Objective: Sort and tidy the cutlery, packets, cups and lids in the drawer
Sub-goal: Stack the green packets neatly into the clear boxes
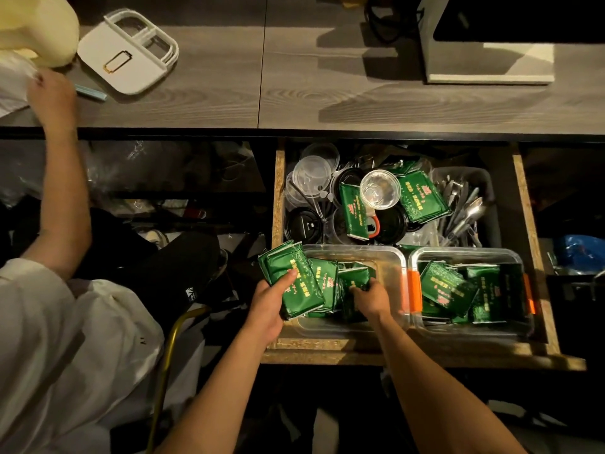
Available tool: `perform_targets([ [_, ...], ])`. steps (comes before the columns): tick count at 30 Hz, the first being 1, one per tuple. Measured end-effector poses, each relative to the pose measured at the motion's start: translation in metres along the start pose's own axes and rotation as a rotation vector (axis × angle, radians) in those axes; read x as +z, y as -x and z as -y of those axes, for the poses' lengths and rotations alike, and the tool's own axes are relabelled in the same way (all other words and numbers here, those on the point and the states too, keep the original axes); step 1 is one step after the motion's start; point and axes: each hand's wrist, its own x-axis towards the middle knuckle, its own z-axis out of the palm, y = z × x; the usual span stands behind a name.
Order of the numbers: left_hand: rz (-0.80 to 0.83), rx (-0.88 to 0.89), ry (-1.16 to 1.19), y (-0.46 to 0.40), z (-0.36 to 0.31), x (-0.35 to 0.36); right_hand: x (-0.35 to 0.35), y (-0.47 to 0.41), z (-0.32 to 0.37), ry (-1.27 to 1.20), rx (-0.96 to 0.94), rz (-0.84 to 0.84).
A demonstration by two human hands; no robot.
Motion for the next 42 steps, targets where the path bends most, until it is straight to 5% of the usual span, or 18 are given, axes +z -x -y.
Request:
perform_targets([
  [7,0.007,0.051,-0.082,-0.002,-0.007,0.007,-0.022,0.020,0.012,-0.231,-0.187,-0.129],
  [14,0.021,0.122,-0.183,-0.009,-0.002,0.024,-0.042,0.064,0.032,-0.655,-0.336,-0.028],
  [19,0.063,0.108,-0.218,-0.007,0.002,0.040,-0.050,0.060,0.038,-0.704,-0.250,-0.012],
  [26,0.123,0.045,-0.128,-0.005,0.005,0.067,-0.042,0.085,0.063,-0.598,-0.359,0.224],
  [31,0.130,0.037,-0.281,0.018,0.006,0.085,-0.042,0.090,0.064,-0.582,-0.296,0.180],
  [35,0.122,0.009,-0.138,0.011,0.007,0.085,-0.056,0.077,0.044,-0.602,-0.174,0.125],
  [38,0.097,0.021,-0.112,0.010,0.004,0.089,-0.084,0.076,0.035,-0.789,-0.141,0.081],
  [42,0.099,0.013,-0.070,0.018,0.003,0.116,-0.120,0.085,0.035,-1.218,-0.173,0.302],
])
